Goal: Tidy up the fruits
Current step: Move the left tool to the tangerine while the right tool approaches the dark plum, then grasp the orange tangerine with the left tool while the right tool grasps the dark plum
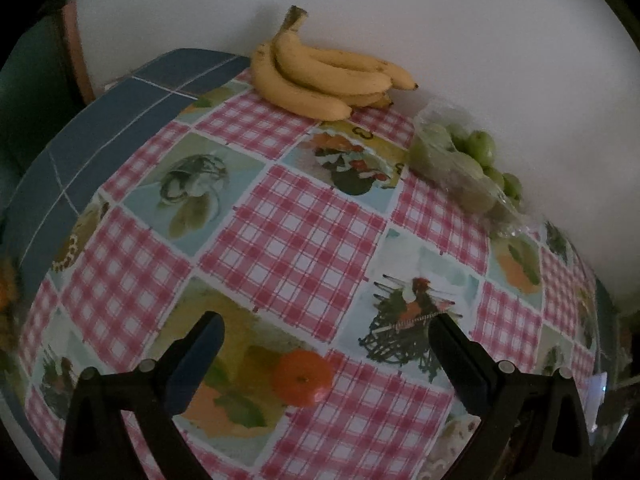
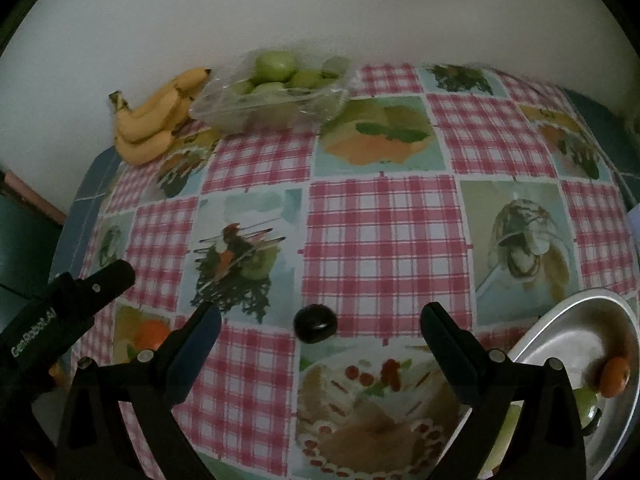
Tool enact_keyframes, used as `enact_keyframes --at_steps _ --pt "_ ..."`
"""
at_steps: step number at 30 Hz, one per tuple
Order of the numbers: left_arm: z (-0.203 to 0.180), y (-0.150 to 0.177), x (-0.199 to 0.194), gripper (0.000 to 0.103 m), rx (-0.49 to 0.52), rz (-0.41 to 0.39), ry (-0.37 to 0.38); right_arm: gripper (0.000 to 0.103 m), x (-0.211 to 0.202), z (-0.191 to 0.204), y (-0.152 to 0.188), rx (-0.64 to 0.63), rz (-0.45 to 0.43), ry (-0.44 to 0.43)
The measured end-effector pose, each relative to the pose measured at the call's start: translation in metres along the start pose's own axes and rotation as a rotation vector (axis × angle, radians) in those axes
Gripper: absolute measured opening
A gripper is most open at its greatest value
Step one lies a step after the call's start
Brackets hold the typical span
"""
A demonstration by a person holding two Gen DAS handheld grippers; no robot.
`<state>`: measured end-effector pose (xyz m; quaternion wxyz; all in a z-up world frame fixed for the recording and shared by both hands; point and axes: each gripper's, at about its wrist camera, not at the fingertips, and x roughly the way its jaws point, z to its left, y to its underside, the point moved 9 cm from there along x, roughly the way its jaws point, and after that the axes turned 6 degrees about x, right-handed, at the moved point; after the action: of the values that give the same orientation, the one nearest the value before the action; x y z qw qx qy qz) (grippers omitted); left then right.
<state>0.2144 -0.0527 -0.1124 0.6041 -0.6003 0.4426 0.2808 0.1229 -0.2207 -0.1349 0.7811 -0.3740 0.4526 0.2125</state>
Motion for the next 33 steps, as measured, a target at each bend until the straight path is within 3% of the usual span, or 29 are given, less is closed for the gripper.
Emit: enact_keyframes --at_steps 7,14,17,21,22,33 --pt "0.019 0.005 0.009 0.103 -0.012 0.025 -0.022 0.100 0.011 -0.002 -0.002 -0.015 0.013 0.003" --pt "0.060 0.021 0.022 0.103 -0.132 0.091 -0.018 0.098 0.019 0.016 0.005 -0.071 0.025 -0.008" --pt "0.064 0.027 0.024 0.102 -0.166 0.107 0.019 0.087 0.022 0.019 0.008 -0.087 0.030 -0.004" --pt "0.052 0.031 0.026 0.098 -0.130 0.121 0.056 0.076 0.028 0.016 0.011 -0.078 0.047 0.000" --pt "0.048 0.031 0.026 0.094 -0.121 0.125 0.065 0.070 0.030 0.015 0.012 -0.077 0.053 0.001" --pt "0.025 0.041 0.036 0.065 -0.081 0.169 0.106 0.042 0.037 0.009 0.014 -0.062 0.064 0.011"
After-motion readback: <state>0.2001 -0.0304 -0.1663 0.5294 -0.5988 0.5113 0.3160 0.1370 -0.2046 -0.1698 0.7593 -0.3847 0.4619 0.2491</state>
